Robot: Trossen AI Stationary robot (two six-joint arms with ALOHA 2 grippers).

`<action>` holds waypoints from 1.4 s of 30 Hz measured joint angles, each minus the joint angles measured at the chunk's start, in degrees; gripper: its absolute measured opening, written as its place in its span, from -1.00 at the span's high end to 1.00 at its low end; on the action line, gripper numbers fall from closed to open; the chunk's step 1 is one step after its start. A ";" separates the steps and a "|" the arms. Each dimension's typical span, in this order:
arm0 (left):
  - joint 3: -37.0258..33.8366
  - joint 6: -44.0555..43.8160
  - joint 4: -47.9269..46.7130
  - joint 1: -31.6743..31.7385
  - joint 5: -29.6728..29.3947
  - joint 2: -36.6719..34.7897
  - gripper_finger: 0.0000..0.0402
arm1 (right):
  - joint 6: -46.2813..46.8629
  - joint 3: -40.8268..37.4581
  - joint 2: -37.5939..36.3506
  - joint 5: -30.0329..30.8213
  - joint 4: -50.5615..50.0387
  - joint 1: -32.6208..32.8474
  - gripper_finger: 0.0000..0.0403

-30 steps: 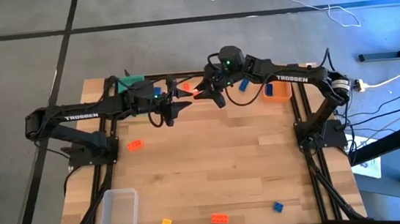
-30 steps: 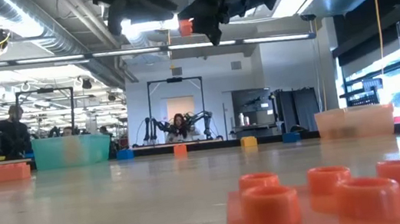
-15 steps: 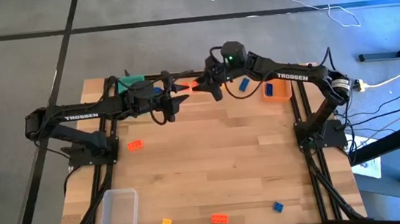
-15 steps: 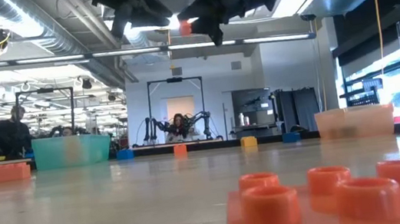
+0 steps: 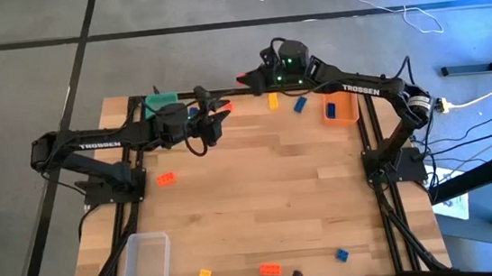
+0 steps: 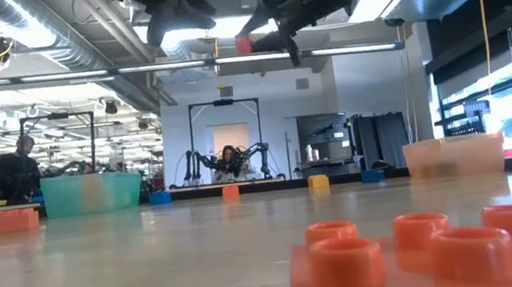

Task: Sort & place blocks by color
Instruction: Put the orange game piece into the transparent bin

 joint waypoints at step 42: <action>0.00 -16.58 -13.36 1.43 17.92 0.00 0.26 | -48.26 0.00 -0.02 -6.29 -39.00 9.12 0.31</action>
